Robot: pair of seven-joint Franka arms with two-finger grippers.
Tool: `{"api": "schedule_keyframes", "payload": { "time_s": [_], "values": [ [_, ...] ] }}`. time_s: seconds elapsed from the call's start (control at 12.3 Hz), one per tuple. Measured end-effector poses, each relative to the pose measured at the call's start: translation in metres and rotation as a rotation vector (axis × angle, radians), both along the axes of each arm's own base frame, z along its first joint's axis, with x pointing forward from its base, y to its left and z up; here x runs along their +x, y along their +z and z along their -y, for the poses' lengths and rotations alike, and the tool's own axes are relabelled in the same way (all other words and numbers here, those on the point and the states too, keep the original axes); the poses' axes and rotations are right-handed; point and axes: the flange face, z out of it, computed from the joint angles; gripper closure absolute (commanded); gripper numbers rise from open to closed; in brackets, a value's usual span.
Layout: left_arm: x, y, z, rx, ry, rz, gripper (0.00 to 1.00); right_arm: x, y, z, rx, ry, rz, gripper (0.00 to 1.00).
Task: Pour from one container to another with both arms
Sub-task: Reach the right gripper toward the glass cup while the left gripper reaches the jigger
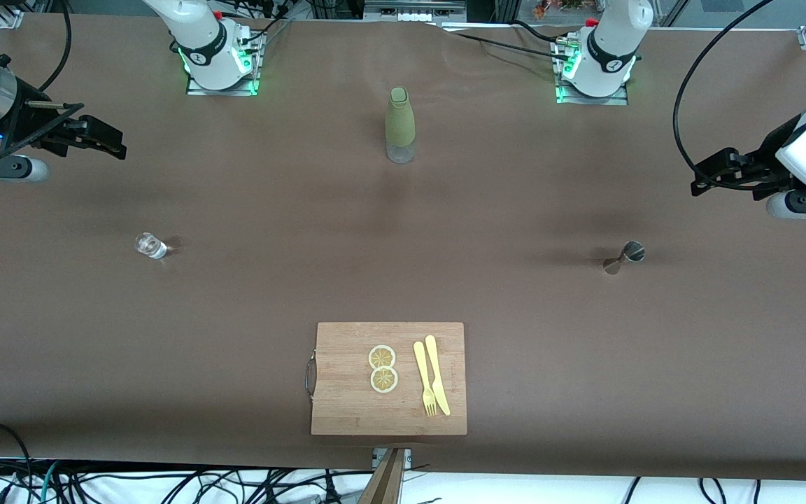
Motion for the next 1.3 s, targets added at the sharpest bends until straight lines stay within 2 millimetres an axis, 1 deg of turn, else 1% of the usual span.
{"api": "schedule_keyframes", "payload": {
  "time_s": [0.65, 0.98, 1.14, 1.3],
  "values": [
    [0.0, 0.0, -0.001, 0.0, 0.001, 0.0, 0.0, -0.001, -0.001, 0.0, -0.001, 0.0, -0.01, 0.0],
    [0.0, 0.0, -0.007, 0.0, 0.012, 0.0, 0.0, -0.002, -0.001, 0.0, -0.002, 0.001, -0.016, 0.0],
    [0.001, 0.0, -0.016, 0.001, 0.013, 0.0, 0.0, -0.002, -0.001, 0.0, -0.002, 0.001, -0.016, 0.0],
    [0.002, -0.002, -0.034, -0.002, -0.044, -0.001, 0.0, -0.002, -0.002, 0.0, -0.002, 0.0, -0.018, 0.0]
  ]
}}
